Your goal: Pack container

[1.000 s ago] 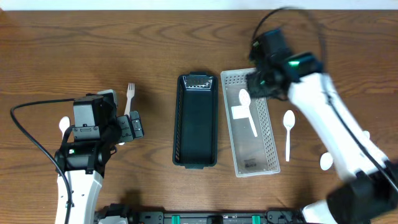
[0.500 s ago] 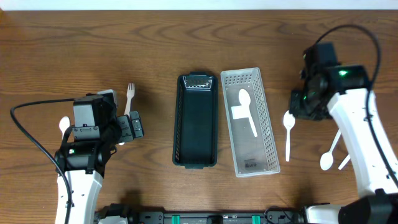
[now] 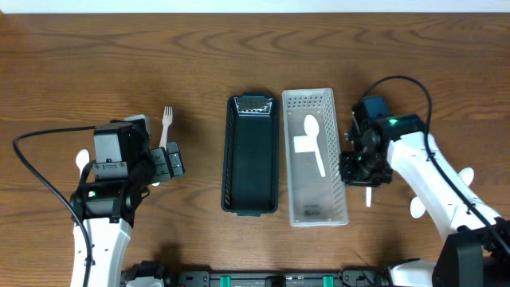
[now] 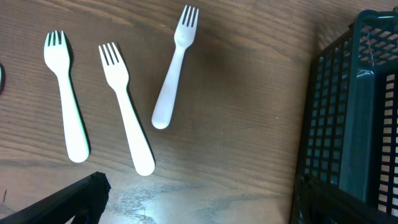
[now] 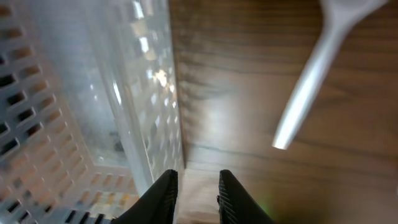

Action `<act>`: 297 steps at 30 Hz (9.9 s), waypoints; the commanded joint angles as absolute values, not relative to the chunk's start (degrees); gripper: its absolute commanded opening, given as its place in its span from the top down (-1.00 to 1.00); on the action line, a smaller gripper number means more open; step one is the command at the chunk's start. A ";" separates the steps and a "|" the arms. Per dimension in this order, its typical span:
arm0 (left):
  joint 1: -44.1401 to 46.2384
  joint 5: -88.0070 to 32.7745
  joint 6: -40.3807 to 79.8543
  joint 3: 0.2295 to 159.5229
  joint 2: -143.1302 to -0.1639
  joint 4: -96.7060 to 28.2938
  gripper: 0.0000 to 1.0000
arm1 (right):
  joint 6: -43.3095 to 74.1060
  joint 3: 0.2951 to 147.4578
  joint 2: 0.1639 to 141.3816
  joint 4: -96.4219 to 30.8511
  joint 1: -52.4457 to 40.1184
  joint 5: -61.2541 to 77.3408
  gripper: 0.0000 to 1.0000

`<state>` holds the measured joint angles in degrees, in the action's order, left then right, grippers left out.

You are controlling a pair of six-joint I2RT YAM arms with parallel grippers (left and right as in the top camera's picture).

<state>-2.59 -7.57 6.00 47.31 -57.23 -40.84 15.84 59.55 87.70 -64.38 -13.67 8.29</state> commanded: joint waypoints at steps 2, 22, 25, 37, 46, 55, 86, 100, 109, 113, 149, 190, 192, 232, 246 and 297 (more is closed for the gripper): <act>-2.94 -8.16 6.28 48.62 -57.34 -40.86 -0.96 | 14.52 59.13 87.48 -61.47 -15.81 13.17 0.47; -2.94 -8.16 6.31 48.62 -57.34 -40.91 -0.96 | 38.46 63.96 83.77 -56.77 -4.14 -18.17 0.07; -2.94 -8.16 6.31 48.62 -57.34 -40.93 -0.96 | 41.34 63.18 84.36 -55.92 -2.50 -14.94 0.03; -2.94 -8.16 6.33 48.62 -57.34 -41.21 -0.96 | 34.61 57.78 92.23 -51.11 -3.73 -6.57 -0.07; -2.94 -8.16 6.31 48.62 -57.34 -41.19 -0.96 | 34.59 57.17 97.60 -51.13 -4.58 -6.59 -0.16; -2.94 -8.16 6.31 48.62 -57.34 -41.15 -0.96 | 31.09 54.28 100.79 -47.46 -4.56 -4.97 -0.19; -2.94 -8.16 6.31 48.62 -57.34 -41.15 -0.96 | 28.12 47.33 100.79 -38.33 -4.56 -1.45 0.98; -2.94 -8.16 6.31 48.62 -57.34 -41.12 -0.96 | 19.40 77.67 88.88 -51.42 -10.22 -1.43 0.98; -2.94 -8.16 6.31 48.62 -57.34 -41.10 -0.96 | 22.79 77.97 92.07 -52.31 -23.90 -0.56 0.97; -2.94 -8.16 6.31 48.62 -57.34 -41.08 -0.96 | 24.95 77.76 97.43 -52.29 -28.69 -0.62 0.98; -2.94 -8.16 6.31 48.62 -57.34 -41.08 -0.96 | 22.15 69.87 79.90 -64.77 21.56 -5.58 -0.38; -2.94 -8.16 6.31 48.62 -57.34 -41.10 -0.96 | 20.71 42.22 92.53 -36.73 23.07 -4.03 0.46; -2.94 -8.16 6.31 48.62 -57.34 -41.10 -0.96 | 20.71 42.22 92.53 -36.69 23.07 -4.05 0.58; -2.94 -8.16 6.31 48.62 -57.34 -41.10 -0.96 | 27.70 71.55 101.23 -42.63 -26.26 3.14 0.97; -2.94 -8.16 6.28 48.62 -57.34 -41.06 -0.96 | 25.43 82.24 95.79 -50.06 -22.61 -3.01 0.18; -2.94 -8.16 6.31 48.62 -59.18 -40.64 -0.96 | 14.26 54.19 98.61 -38.92 39.38 -0.58 -0.46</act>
